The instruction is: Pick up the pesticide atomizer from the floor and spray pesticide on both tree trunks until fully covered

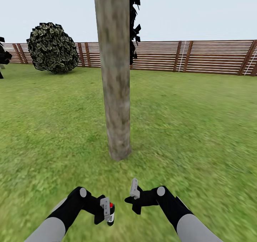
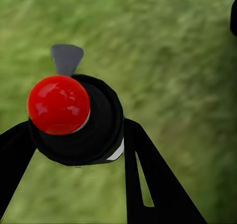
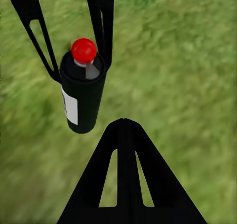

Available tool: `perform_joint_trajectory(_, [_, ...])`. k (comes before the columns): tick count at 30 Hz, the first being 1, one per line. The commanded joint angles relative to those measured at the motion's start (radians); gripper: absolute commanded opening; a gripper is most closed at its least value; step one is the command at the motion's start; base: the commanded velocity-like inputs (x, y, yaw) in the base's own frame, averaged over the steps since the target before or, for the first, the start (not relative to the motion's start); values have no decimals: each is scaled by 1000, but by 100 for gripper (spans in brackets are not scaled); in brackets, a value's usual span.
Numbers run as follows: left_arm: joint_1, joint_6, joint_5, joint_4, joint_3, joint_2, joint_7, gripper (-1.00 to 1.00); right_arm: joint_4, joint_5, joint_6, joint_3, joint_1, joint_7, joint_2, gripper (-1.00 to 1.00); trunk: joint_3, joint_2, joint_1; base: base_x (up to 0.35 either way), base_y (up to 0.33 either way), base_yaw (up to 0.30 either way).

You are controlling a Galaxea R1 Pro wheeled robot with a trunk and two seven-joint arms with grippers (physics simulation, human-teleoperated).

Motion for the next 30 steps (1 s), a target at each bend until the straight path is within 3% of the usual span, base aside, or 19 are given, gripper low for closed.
perform_joint_trajectory(1, [0, 0, -1, -5, 0, -3, 0, -100, 0, 0, 0, 0, 0, 0, 0, -100, 0, 0, 0, 0, 0, 0])
perform_joint_trajectory(13, [0, 0, 2, -33, 0, -20, 0, -100, -1, 0, -1, 0, 0, 0, 17, -100, 0, 0, 0, 0, 0, 0])
perform_joint_trajectory(30, [0, 1, 3, -33, 0, -48, 0, -100, -2, 1, -1, 0, 0, 0, 17, -100, 0, 0, 0, 0, 0, 0])
